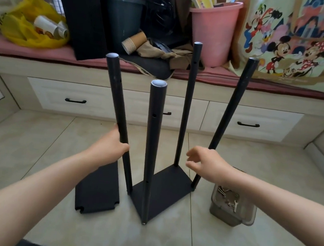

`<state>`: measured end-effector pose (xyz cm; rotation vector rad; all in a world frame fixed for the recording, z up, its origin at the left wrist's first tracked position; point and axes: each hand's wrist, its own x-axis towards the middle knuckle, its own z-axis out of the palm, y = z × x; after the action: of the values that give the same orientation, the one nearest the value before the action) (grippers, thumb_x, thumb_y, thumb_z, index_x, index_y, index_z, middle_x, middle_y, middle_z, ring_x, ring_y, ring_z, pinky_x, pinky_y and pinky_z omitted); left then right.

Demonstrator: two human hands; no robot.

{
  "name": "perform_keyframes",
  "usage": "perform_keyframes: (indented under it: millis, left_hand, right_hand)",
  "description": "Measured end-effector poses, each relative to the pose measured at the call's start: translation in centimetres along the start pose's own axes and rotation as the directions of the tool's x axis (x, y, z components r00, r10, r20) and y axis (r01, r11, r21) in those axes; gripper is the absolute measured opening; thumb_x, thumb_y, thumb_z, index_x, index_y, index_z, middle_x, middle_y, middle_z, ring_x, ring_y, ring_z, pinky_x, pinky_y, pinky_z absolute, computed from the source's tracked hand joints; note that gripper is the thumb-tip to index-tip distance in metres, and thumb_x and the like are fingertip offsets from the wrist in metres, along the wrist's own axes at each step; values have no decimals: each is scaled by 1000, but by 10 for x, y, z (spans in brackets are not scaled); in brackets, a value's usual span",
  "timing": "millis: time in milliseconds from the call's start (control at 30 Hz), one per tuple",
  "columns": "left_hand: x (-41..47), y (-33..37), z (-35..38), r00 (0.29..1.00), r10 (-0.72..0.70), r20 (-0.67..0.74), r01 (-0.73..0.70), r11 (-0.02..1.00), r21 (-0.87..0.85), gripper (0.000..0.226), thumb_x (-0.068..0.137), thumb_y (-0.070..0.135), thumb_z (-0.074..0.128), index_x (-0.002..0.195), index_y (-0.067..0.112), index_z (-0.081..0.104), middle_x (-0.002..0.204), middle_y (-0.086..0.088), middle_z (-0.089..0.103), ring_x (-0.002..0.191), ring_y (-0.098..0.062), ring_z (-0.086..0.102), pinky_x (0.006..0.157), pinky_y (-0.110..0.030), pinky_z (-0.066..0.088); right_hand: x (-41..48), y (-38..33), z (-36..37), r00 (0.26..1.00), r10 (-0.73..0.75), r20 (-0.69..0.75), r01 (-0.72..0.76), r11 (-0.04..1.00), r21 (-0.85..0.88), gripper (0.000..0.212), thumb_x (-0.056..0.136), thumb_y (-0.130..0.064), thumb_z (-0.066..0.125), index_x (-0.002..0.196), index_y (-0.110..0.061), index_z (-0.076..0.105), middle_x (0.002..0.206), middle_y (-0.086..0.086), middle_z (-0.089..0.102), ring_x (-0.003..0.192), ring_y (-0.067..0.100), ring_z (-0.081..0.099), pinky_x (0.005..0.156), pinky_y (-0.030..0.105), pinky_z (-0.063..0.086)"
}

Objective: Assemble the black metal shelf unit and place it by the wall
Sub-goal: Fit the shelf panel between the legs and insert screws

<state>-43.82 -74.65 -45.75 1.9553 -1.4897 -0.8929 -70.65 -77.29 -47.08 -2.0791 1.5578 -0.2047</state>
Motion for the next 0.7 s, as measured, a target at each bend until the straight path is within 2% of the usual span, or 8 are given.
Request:
perform_keyframes:
  millis: [100, 167, 267, 333, 400, 500, 600, 700]
  left_hand:
    - [-10, 8, 1, 988, -88, 127, 112, 975, -192, 79, 95, -2, 58, 160, 16, 16, 154, -9, 41, 127, -27, 55, 99, -40, 54]
    - [-19, 13, 0, 962, -46, 268, 94, 981, -171, 74, 94, -4, 59, 157, 20, 29, 146, -4, 53, 126, -22, 58, 103, -38, 53]
    - [-35, 24, 5, 906, 60, 419, -2, 991, -137, 50, 92, -3, 63, 128, 31, 58, 126, 7, 67, 118, -8, 63, 104, -28, 48]
    - [-41, 28, 14, 918, 91, 385, -19, 982, -186, 38, 92, 11, 70, 117, 37, 59, 120, 14, 69, 114, -1, 62, 101, -23, 44]
    - [-43, 30, 26, 952, 102, 288, -29, 968, -249, 28, 92, 27, 72, 117, 35, 60, 115, 16, 71, 111, 1, 62, 96, -21, 43]
    - [-43, 31, 40, 986, 95, 138, -51, 955, -291, 15, 94, 34, 68, 108, 33, 62, 109, 9, 72, 110, -7, 64, 95, -27, 46]
    - [-45, 34, 43, 987, 116, 113, -82, 960, -268, 17, 97, 33, 65, 112, 34, 56, 108, 5, 70, 107, -9, 63, 81, -21, 46]
    - [-46, 34, 45, 987, 130, 91, -104, 963, -248, 21, 98, 33, 62, 115, 35, 49, 108, 5, 67, 105, -4, 60, 74, -16, 41]
  right_hand:
    - [11, 24, -7, 988, 151, -23, -151, 989, -3, 41, 98, -26, 58, 134, -6, 52, 130, 10, 61, 119, 24, 57, 96, 27, 45]
    - [19, 35, -13, 967, 244, -75, -242, 970, 39, 43, 97, -25, 59, 133, -2, 50, 129, 14, 60, 117, 27, 57, 90, 29, 45]
    - [29, 43, -28, 919, 359, -160, -334, 929, 161, 36, 98, -20, 56, 120, 7, 55, 96, 12, 61, 81, 22, 58, 63, 29, 45]
    - [37, 44, -41, 900, 394, -186, -354, 910, 216, 34, 98, -18, 54, 117, 9, 56, 95, 13, 58, 71, 19, 52, 55, 28, 38]
    - [46, 45, -52, 888, 415, -197, -348, 888, 301, 42, 98, -17, 54, 130, 7, 44, 115, 13, 51, 84, 22, 52, 65, 30, 42]
    - [55, 46, -59, 885, 403, -234, -281, 861, 424, 59, 97, -14, 56, 143, -4, 23, 119, 9, 42, 100, 23, 47, 79, 34, 41]
    - [61, 47, -59, 898, 348, -270, -196, 865, 462, 56, 95, -12, 59, 141, -8, 28, 117, 8, 46, 105, 24, 51, 82, 34, 42]
    - [62, 49, -58, 908, 310, -283, -155, 874, 461, 53, 95, -10, 59, 140, -8, 31, 121, 8, 45, 105, 22, 48, 82, 32, 40]
